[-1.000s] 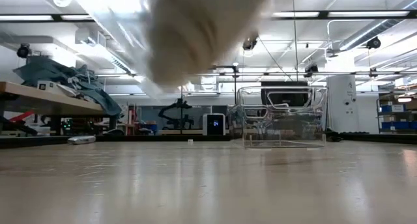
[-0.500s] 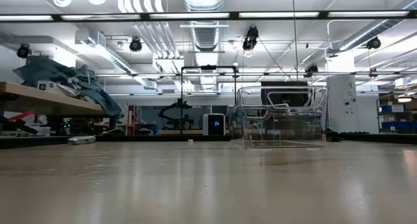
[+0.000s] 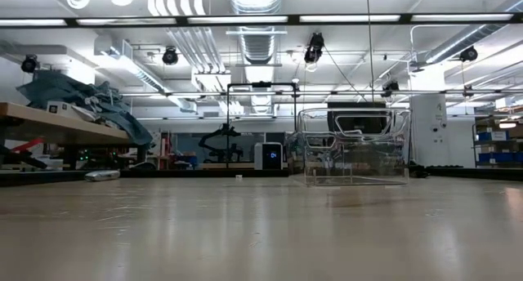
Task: Roll bandage
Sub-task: Close the transparent zip bag
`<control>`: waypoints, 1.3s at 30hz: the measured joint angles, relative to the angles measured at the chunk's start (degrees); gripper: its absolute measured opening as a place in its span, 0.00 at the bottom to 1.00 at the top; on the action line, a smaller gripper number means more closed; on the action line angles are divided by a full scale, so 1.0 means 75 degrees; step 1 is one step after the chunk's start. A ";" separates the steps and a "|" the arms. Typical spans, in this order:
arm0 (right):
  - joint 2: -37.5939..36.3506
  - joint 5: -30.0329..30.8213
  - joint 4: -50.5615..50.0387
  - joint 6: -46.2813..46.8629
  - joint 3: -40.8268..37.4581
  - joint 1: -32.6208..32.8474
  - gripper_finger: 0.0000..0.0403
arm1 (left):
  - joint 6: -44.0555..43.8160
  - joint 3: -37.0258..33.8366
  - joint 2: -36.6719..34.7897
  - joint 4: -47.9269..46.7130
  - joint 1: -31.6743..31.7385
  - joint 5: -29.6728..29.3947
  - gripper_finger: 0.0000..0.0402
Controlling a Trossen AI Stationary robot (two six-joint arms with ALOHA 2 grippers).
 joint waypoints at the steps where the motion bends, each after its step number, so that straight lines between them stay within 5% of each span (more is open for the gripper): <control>1: 0.0000 0.0227 0.0003 0.0044 0.0000 -0.0037 0.00 | -0.0003 0.0055 0.0077 -0.0143 0.0034 -0.0070 0.45; 8: 0.0000 0.0850 -0.0071 0.0060 0.0000 -0.0076 0.00 | -0.0016 0.0239 0.0444 -0.0333 0.0075 -0.1757 0.51; 16: 0.0000 0.0961 -0.0216 0.0062 0.0000 -0.0087 0.00 | -0.0014 0.0419 0.0520 -0.0320 0.0116 -0.1780 0.47; 36: 0.0000 0.0752 -0.0417 -0.0032 -0.0006 -0.0161 0.00 | -0.0662 0.0472 0.0520 -0.0249 0.0454 -0.0668 0.47; 39: 0.0000 0.0682 -0.0414 0.0143 -0.0006 -0.0238 0.00 | -0.0899 0.0485 0.0520 -0.0247 0.0694 -0.0008 0.44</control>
